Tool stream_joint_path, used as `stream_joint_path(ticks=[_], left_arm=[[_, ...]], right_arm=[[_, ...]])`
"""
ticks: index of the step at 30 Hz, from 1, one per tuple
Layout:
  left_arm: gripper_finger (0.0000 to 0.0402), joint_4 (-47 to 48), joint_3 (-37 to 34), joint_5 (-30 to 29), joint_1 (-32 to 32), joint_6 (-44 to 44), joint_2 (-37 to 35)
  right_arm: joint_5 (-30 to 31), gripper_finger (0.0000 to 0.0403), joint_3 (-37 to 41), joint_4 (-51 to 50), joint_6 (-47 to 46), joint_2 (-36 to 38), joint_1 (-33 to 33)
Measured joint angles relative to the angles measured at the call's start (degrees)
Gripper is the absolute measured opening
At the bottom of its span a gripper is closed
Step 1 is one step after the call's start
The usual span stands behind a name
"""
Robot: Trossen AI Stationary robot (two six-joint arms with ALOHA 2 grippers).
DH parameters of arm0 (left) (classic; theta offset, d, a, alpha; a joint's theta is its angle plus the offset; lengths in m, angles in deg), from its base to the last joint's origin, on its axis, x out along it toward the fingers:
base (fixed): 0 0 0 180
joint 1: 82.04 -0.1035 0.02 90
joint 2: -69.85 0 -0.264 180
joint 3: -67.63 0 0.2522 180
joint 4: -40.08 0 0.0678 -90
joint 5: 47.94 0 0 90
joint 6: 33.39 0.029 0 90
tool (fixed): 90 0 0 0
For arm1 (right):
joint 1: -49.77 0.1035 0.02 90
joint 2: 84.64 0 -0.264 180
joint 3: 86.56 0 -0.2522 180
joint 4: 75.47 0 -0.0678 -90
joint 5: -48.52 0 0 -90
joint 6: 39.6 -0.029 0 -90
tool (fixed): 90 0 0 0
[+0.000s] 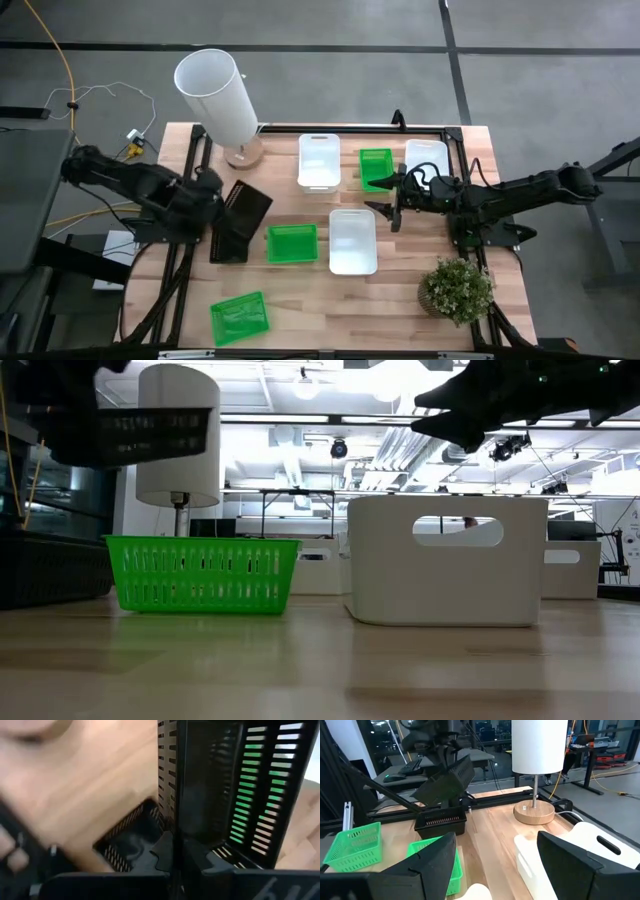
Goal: Stack baskets by color
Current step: Stack the right black bin into the left stacked black bins
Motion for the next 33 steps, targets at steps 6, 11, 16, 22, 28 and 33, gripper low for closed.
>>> stream_joint_path(ticks=[6, 11, 16, 22, 28, 33], left_arm=[[0.0, 4.3, 0.0, -3.4, 12.4, -19.8, 2.0], [0.0, 8.8, 0.0, -4.1, 21.8, -31.7, 8.0], [0.0, 11.3, -1.5, -4.7, 28.5, -40.9, 11.9], [0.0, 9.5, -7.6, -3.3, 33.5, -50.8, 11.8], [0.0, 3.1, -10.8, -6.0, 35.4, -53.3, 10.5], [0.0, 1.6, -10.9, -4.4, 35.4, -55.5, 11.0]], right_arm=[[0.0, 0.0265, 0.0, -0.1, -0.3, 0.0, 0.0], [0.0, 0.0265, 0.0, -0.4, 0.0, 0.0, 0.0], [0.0, 0.0265, 0.0, -0.4, 0.1, 0.0, 0.0], [0.0, 0.0265, 0.0, -0.4, -0.1, 0.0, 0.0], [0.0, 0.0265, 0.0, -0.1, 0.3, 0.0, 0.0], [0.0, 0.0265, 0.0, 0.0, 0.2, 0.0, 0.0]])
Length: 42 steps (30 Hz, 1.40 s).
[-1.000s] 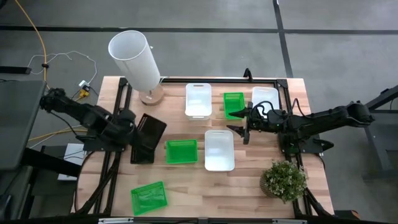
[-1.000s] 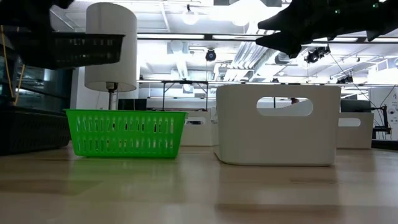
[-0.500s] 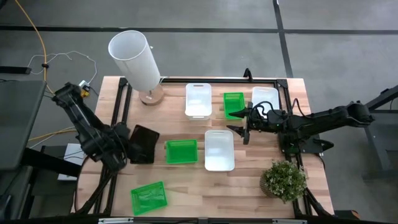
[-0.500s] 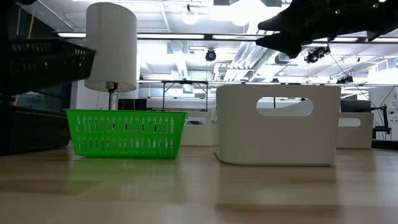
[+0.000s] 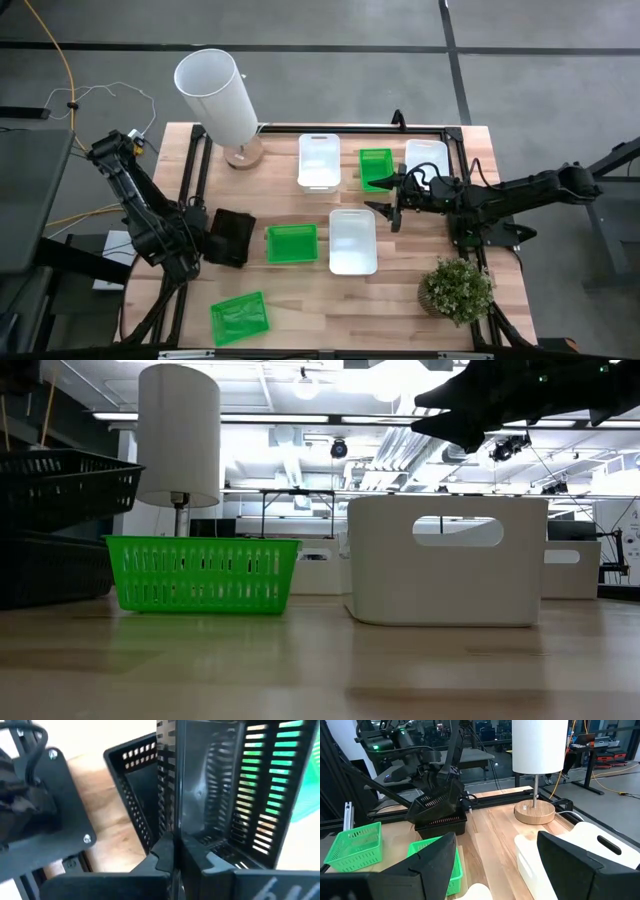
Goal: Stack baskets by color
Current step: Stack the right black bin into the left stacked black bins
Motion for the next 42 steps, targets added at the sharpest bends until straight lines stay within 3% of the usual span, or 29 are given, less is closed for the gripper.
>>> stream_joint_path(ticks=[23, 42], left_arm=[[0.0005, -3.0, 0.0, 4.0, -2.0, 2.5, 3.4], [0.0152, -4.0, 0.0, 2.9, -6.3, 12.9, 1.8]], right_arm=[[1.9, 0.0265, 0.0, 0.0, 0.1, 0.0, 0.0], [2.1, 0.0265, 0.0, 0.0, 0.0, 0.0, 0.0]])
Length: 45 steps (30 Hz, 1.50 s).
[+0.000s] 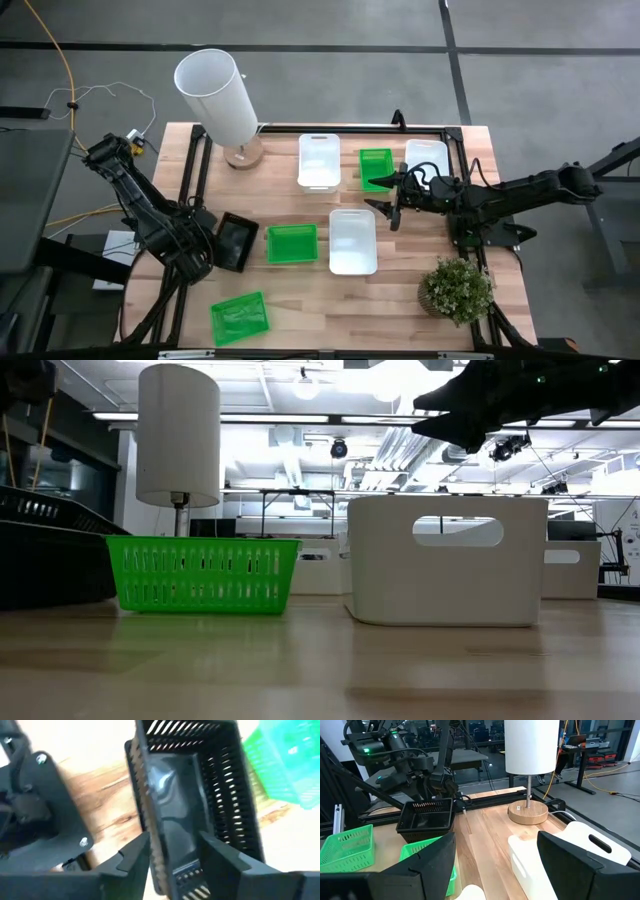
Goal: Stack baskets by color
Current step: Stack the right black bin into the left stacked black bins
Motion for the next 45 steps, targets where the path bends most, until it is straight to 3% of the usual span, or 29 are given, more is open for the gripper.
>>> stream_joint_path(ticks=[6, 11, 14, 19, 27, 32, 45], left_arm=[[0.017, -0.1, 0.0, -6.5, -0.2, 6.1, -4.0], [0.016, -0.1, 0.0, -18.3, 2.2, 14.6, -5.3], [0.0127, -1.3, -2.1, -24.5, 4.5, 16.4, -4.8], [0.0018, -3.1, -10.4, -25.7, 6.5, 9.6, -4.2], [0.0003, -3.8, -12.1, -36.6, 6.7, 6.8, -4.2], [0.0001, -5.8, -15.1, -33.7, 6.1, 3.3, -2.5], [0.0, -6.6, -14.5, -33.0, -1.6, 1.3, 8.9]], right_arm=[[0.0, 0.0265, 0.0, 0.0, -0.4, 0.0, 0.0], [0.0, 0.0265, 0.0, 0.0, -0.5, 0.0, 0.0], [0.0, 0.0265, 0.0, 0.0, -0.5, 0.0, 0.0], [0.0, 0.0265, 0.0, -0.1, -1.1, 0.0, 0.0], [0.0, 0.0265, 0.0, -0.4, -2.2, 0.0, 0.0], [0.0, 0.0265, 0.0, -0.5, -2.6, -0.1, 0.0], [0.0, 0.0265, 0.0, -1.8, -2.6, -0.1, 0.0]])
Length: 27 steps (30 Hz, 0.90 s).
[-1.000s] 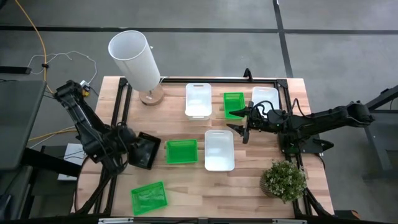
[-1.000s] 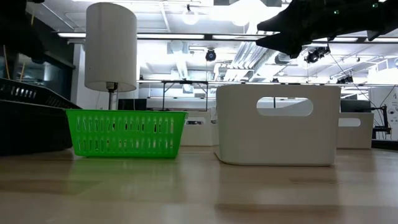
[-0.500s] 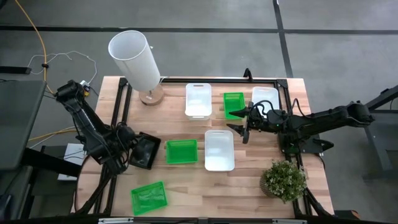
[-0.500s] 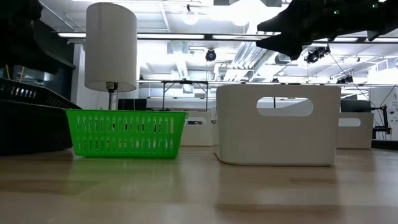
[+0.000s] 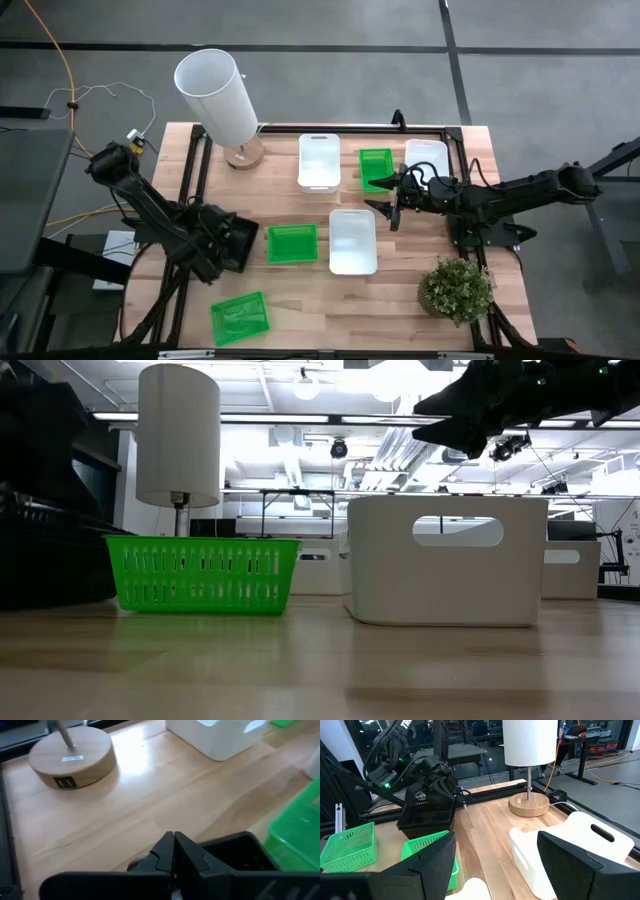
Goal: Stack baskets by color
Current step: Stack the right black bin into the left stacked black bins, then stack the top left white bin into the top right white bin
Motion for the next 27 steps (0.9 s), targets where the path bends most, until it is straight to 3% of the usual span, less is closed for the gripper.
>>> stream_joint_path(ticks=[7, 10, 13, 18, 22, 25, 27], left_arm=[[0.0, -1.3, 0.3, -1.2, -1.3, -2.8, 5.6], [0.0, 2.3, 3.2, -5.4, -1.9, -2.8, 4.7], [0.0, 7.2, 8.1, -10.0, -2.7, 3.7, 2.5], [0.0, 5.5, 14.5, -16.4, -4.7, 25.6, -2.5], [0.0, -6.0, 14.9, -16.8, -8.8, 48.2, -7.7], [0.0, -21.0, 13.2, -12.5, -14.1, 68.6, -11.7], [0.0, -35.8, 11.0, -4.9, -18.9, 85.5, -13.7]], right_arm=[[0.0, 0.0265, 0.0, 0.0, 0.0, 0.0, 0.0], [0.0, 0.0265, 0.0, 0.0, 0.0, 0.0, 0.0], [0.0, 0.0265, 0.0, 0.0, 0.1, 0.0, 0.0], [0.0, 0.0265, 0.0, 0.2, 0.2, 0.0, 0.0], [0.0, 0.0265, 0.0, 0.2, 0.2, 0.0, 0.0], [0.0, 0.0265, 0.0, 0.4, 0.2, 0.0, 0.0], [0.0, 0.0265, 0.0, 0.5, 0.3, 0.0, 0.0]])
